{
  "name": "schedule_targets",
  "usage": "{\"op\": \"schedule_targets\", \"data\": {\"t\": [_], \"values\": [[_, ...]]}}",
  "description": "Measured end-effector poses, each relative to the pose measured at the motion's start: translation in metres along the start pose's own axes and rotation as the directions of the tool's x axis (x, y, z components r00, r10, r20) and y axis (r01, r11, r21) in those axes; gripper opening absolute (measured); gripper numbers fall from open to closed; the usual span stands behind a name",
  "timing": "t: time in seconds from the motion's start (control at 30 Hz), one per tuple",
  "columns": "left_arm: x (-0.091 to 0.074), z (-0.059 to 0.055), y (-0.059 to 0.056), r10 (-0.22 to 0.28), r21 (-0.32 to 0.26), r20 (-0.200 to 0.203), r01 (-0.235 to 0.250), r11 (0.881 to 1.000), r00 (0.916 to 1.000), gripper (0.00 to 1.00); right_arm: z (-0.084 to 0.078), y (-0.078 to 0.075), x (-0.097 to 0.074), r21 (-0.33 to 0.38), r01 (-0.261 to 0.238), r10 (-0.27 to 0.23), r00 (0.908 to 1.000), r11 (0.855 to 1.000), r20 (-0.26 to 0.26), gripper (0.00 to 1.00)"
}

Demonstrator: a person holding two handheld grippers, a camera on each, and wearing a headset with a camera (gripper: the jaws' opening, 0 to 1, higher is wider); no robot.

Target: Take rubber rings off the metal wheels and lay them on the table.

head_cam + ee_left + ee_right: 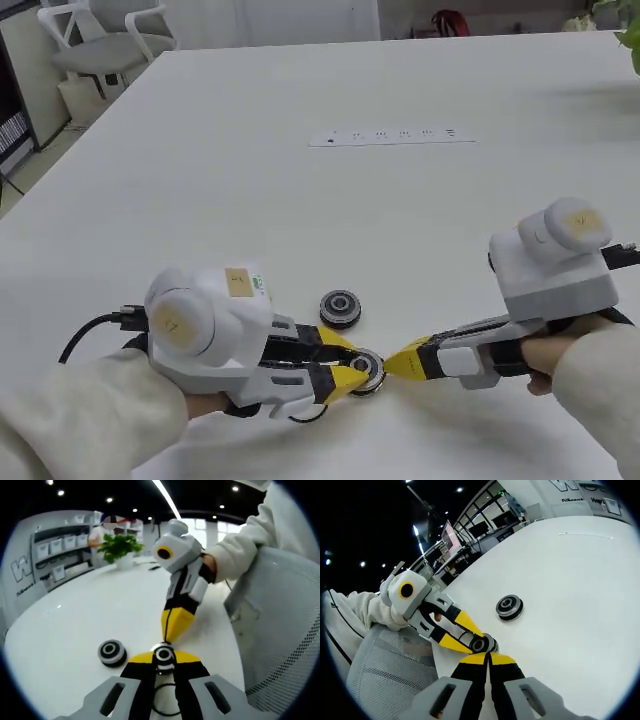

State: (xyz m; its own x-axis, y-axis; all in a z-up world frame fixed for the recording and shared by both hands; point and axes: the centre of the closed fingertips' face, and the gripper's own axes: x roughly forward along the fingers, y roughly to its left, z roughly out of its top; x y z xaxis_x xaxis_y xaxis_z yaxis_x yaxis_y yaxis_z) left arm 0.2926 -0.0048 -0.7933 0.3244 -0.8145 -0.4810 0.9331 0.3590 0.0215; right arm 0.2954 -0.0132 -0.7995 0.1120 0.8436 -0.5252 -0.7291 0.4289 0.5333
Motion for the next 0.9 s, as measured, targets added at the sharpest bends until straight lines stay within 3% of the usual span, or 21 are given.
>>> {"op": "schedule_targets", "data": {"t": [0.9], "values": [[0.0003, 0.0005, -0.0017, -0.001, 0.000, 0.007, 0.001, 1.000, 1.0000, 0.14, 0.0007, 0.0082, 0.0007, 0.015, -0.019, 0.019, 0.9998, 1.000, -0.004, 0.00]]}}
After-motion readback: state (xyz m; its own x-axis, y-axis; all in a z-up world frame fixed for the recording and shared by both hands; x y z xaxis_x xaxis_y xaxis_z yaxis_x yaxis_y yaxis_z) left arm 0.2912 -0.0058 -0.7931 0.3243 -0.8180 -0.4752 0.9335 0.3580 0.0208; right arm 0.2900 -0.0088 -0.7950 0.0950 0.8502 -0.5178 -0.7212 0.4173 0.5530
